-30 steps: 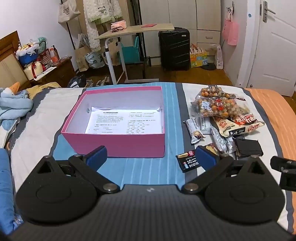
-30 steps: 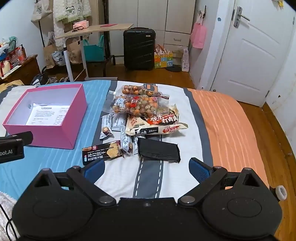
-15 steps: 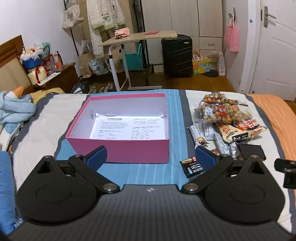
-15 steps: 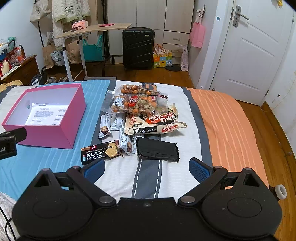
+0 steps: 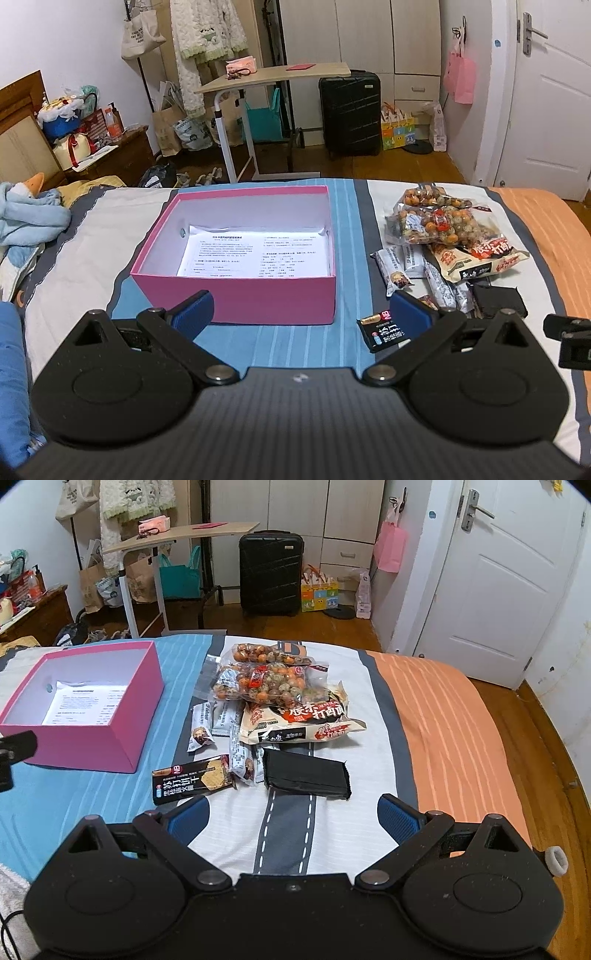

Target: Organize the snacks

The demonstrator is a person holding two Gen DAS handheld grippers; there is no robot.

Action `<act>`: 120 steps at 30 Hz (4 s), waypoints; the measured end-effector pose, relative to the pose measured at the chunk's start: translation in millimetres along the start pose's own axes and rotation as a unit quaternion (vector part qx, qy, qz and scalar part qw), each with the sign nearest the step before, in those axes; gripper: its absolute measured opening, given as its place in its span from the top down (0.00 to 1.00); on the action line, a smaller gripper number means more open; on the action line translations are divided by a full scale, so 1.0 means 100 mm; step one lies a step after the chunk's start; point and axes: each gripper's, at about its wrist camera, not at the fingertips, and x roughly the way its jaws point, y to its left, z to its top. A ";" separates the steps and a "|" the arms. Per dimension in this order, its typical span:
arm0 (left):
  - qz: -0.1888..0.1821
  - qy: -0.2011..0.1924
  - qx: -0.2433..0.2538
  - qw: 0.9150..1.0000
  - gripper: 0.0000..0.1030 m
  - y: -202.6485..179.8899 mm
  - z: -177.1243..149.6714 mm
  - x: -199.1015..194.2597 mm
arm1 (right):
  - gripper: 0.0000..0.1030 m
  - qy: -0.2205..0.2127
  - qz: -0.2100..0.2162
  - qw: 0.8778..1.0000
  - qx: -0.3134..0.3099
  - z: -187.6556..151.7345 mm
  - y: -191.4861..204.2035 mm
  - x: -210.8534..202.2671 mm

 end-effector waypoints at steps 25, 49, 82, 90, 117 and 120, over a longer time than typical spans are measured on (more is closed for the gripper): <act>-0.055 0.082 0.001 0.995 0.00 0.10 -0.11 0.22 | 0.04 0.005 -0.008 1.000 -0.003 -0.02 0.03 0.06; -0.068 0.081 0.012 0.994 0.00 0.06 -0.11 0.23 | 0.03 -0.007 0.047 0.999 -0.016 -0.03 -0.05 0.01; -0.230 0.104 0.236 0.938 0.23 -0.86 -0.30 1.95 | 0.32 -0.017 0.251 0.894 -0.371 0.07 -0.59 1.89; -0.272 0.123 0.260 0.918 0.35 -0.97 -0.35 2.29 | 0.32 0.017 0.295 0.874 -0.386 0.24 -0.58 2.21; -0.251 0.237 0.161 0.925 0.31 -1.21 -0.35 2.33 | 0.32 0.110 0.279 0.948 -0.102 0.20 -0.89 2.39; -0.250 0.214 0.217 0.919 0.30 -1.29 -0.45 2.25 | 0.28 0.092 0.285 0.945 -0.136 0.10 -0.90 2.35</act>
